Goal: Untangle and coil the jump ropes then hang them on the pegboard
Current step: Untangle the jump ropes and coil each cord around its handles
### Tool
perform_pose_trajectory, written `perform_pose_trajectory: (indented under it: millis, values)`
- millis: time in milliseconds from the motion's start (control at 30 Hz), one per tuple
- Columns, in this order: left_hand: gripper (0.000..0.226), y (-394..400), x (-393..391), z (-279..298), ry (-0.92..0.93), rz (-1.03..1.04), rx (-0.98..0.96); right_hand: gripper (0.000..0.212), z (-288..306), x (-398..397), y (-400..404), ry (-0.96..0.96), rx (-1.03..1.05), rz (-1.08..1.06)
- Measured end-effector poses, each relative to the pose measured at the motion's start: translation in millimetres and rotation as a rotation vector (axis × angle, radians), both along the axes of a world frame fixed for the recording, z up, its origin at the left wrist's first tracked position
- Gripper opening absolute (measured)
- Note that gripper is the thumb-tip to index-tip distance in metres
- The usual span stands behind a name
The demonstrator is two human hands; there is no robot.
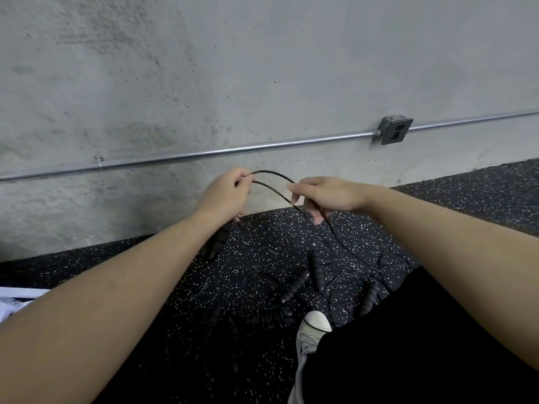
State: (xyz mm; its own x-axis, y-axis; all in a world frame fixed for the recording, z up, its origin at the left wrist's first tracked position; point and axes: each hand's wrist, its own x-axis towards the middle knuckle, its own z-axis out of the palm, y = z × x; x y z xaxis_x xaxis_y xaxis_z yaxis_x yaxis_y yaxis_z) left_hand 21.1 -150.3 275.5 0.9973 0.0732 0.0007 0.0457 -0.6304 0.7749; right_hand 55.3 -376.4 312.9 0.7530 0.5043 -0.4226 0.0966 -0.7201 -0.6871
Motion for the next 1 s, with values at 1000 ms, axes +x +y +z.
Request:
perform_pose_trajectory:
  millis: [1000]
  values:
    - [0.022, -22, 2, -29, 0.065, -0.05, 0.143, 0.041, -16, -7, -39, 0.059, -0.056, 0.008]
